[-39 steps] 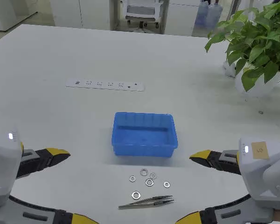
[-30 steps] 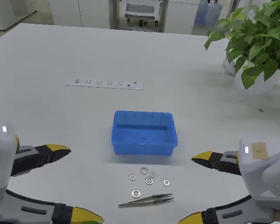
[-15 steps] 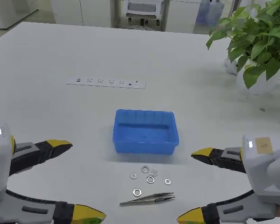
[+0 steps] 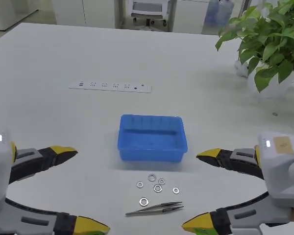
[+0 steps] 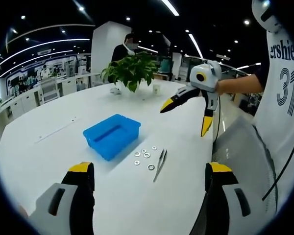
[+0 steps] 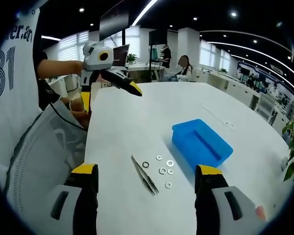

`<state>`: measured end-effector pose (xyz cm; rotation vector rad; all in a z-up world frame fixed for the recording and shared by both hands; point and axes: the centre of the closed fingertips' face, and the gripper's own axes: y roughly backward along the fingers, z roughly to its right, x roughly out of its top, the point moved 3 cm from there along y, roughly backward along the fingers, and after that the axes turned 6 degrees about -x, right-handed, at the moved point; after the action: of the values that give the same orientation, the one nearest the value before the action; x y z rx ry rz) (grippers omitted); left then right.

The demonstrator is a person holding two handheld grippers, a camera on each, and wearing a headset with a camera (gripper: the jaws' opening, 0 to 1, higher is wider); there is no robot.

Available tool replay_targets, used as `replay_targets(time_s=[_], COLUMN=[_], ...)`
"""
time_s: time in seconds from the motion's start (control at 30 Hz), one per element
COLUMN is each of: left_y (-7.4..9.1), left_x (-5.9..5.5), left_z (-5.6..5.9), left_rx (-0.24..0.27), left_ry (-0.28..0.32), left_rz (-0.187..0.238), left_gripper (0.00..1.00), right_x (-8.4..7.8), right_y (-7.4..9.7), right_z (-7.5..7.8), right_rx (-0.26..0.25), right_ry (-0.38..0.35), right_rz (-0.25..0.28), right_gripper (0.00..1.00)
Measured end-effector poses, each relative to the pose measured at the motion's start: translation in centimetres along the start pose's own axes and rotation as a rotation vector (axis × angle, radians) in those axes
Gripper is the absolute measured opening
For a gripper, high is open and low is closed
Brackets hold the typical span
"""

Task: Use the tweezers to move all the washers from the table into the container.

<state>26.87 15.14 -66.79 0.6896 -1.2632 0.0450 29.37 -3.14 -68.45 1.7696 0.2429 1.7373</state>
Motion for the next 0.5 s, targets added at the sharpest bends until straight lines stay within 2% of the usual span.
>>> replay_targets(time_s=[0.2,0.5], left_y=[0.1,-0.2], left_x=[0.4,-0.6], left_z=[0.0,0.5], left_rx=[0.003,-0.004], left_ry=[0.000,0.025], left_rz=[0.014,-0.026], left_gripper=[0.99,0.99], right_x=[0.1,0.4], right_y=[0.0,0.1], right_z=[-0.3,-0.7], right_rx=[0.009,0.022], right_ry=[-0.001,0.017], right_rz=[0.005,0.003], right_gripper=[0.83,0.84])
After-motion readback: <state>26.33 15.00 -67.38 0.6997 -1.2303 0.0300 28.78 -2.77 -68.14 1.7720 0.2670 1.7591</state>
